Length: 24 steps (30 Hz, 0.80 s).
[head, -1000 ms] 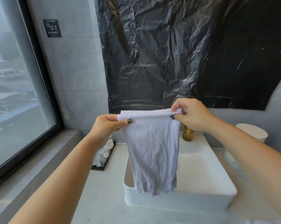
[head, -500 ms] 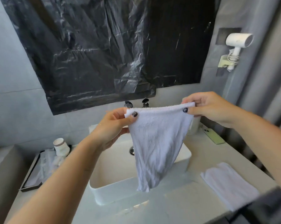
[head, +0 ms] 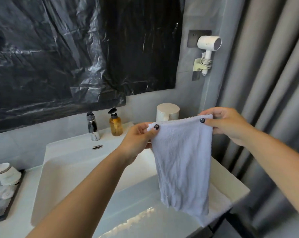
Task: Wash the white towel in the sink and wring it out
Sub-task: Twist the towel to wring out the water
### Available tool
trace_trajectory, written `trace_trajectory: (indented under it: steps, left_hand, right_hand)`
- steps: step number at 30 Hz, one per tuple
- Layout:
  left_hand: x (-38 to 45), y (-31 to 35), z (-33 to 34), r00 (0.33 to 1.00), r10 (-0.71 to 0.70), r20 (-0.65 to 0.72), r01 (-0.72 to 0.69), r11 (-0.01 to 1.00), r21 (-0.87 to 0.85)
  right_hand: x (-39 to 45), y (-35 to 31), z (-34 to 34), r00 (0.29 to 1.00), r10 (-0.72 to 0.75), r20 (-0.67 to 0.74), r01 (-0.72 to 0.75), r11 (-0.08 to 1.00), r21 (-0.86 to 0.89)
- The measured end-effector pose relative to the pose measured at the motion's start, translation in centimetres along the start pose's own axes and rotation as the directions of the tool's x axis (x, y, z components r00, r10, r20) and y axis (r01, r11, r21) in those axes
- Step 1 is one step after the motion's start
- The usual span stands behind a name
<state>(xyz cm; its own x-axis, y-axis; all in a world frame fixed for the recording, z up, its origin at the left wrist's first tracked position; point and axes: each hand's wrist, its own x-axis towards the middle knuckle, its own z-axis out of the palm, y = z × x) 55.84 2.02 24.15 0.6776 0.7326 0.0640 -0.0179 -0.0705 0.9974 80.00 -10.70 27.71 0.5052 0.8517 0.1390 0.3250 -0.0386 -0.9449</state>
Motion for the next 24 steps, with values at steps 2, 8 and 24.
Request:
trace_trajectory:
  steps: [2,8,24]
  left_hand:
    - [1.5,-0.1,1.9,0.999,0.005,-0.047,-0.005,1.000,0.004]
    - [3.6,1.4,7.4,0.971,0.070,-0.228,-0.079,0.996,-0.030]
    - [-7.8,-14.5,23.5,0.918,-0.327,-0.222,0.286,0.937,-0.199]
  right_hand:
    - [1.7,1.0,-1.8,1.000,-0.020,0.016,0.020,1.000,0.007]
    - [5.5,1.7,-7.3,0.986,-0.137,0.095,0.130,0.989,0.075]
    - [-4.6,22.4,-16.0,0.802,0.324,0.502,-0.341,0.938,-0.059]
